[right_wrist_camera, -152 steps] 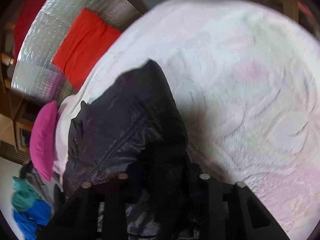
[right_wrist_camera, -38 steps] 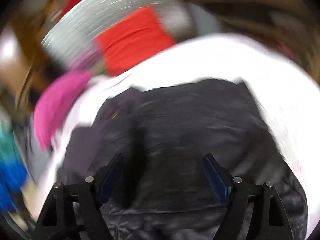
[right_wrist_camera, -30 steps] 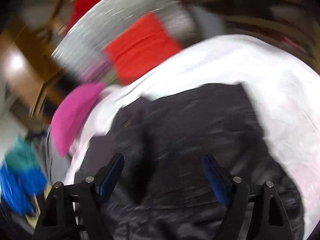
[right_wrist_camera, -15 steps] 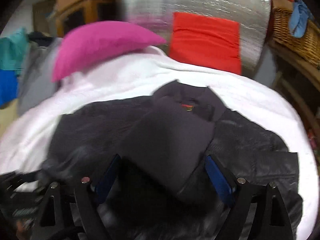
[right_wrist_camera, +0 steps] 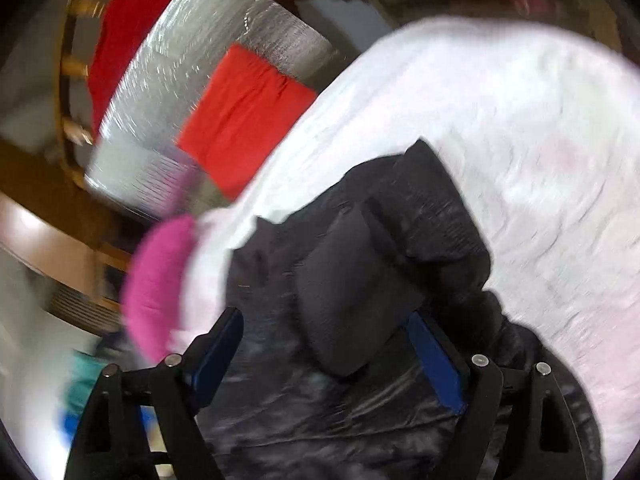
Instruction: Fold large clothes
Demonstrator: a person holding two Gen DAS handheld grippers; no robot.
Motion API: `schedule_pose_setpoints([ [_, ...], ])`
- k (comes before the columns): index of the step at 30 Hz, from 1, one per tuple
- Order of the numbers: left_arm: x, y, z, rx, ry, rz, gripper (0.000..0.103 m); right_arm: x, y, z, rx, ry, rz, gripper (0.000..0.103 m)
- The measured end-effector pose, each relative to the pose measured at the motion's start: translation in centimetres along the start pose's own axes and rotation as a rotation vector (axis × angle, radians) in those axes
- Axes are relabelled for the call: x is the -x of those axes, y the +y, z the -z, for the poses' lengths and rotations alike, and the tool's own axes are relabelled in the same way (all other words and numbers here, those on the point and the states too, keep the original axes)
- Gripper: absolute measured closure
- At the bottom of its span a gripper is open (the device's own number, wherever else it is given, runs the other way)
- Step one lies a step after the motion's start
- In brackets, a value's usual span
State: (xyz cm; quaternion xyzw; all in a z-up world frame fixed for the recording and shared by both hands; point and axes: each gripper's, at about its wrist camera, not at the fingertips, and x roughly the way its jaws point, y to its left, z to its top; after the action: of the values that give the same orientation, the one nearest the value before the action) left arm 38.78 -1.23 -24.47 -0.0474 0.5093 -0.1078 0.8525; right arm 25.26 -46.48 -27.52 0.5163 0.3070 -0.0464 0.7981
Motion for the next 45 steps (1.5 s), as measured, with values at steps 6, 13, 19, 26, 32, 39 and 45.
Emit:
schedule_pose_setpoints([
  [6,1.8,-0.7,-0.2,-0.040,-0.099,0.002,0.026,-2.2,-0.7,-0.2,-0.004,0.054,0.047,0.022],
  [13,1.3,-1.2,-0.6,-0.083,-0.126,-0.072,0.026,-2.2,-0.2,0.0,0.011,0.106,0.131,0.047],
  [19,0.6,-1.4,-0.6,-0.093,-0.111,-0.083,0.026,-4.4,0.5,0.0,0.039,0.038,0.207,0.047],
  [26,0.4,-1.3,-0.4,-0.077,-0.109,-0.090,0.026,-2.5,2.1,0.4,0.132,-0.075,0.195,0.089],
  [32,1.6,-1.6,-0.2,-0.088,-0.147,-0.071,0.026,2.8,5.2,2.1,0.286,-0.211,0.137,0.089],
  [39,-0.2,-2.0,0.1,-0.132,-0.058,-0.065,0.026,3.1,0.9,0.6,0.155,-0.132,0.283,0.089],
  [45,0.3,-0.1,-0.8,-0.048,-0.066,-0.042,0.026,4.3,-1.3,-0.6,0.056,-0.081,0.201,0.086],
])
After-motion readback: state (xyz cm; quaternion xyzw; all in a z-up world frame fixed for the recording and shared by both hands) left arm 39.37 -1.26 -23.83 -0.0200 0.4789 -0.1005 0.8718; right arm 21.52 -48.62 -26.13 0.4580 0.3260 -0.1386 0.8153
